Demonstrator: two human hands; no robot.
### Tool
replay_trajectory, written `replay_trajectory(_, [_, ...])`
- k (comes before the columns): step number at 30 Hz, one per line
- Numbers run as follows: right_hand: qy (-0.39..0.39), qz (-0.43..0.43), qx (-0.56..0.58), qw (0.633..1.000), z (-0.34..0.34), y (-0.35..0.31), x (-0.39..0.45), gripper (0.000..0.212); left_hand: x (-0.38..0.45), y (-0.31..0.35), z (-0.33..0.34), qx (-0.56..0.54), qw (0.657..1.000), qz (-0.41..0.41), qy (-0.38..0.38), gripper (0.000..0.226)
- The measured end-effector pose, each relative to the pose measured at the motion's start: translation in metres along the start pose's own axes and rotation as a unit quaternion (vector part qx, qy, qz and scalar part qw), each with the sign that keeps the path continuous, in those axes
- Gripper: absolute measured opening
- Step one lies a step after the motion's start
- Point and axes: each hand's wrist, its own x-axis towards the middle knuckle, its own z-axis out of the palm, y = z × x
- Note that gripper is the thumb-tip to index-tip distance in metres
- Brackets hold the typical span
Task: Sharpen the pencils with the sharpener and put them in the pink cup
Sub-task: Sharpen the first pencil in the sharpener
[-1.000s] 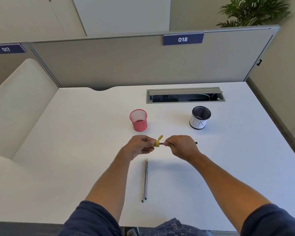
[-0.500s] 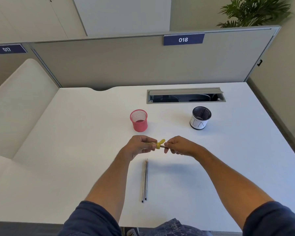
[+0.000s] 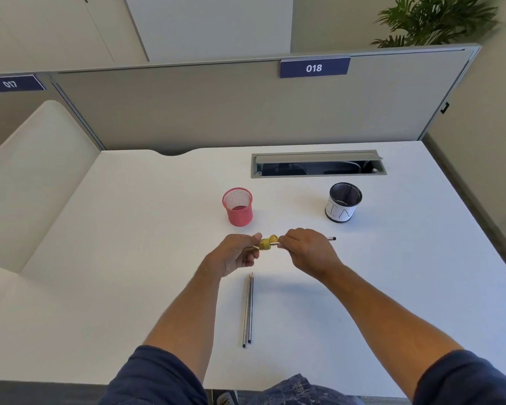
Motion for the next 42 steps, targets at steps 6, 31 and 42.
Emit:
replay_trajectory(6, [-0.169, 0.132, 0.023, 0.976, 0.001, 0.002, 0.0, 0.024, 0.0, -0.003, -0.005, 0.062, 0.997, 0.03, -0.037, 0.006])
replay_trajectory(31, [-0.329, 0.32, 0.317, 0.83, -0.016, 0.013, 0.019, 0.014, 0.003, -0.001, 0.0, 0.114, 0.991, 0.07, -0.01, 0.023])
replay_trajectory(42, [-0.011, -0.04, -0.051, 0.998, -0.005, 0.007, 0.007, 0.006, 0.005, 0.004, 0.005, -0.022, 0.999, 0.011, 0.034, 0.03])
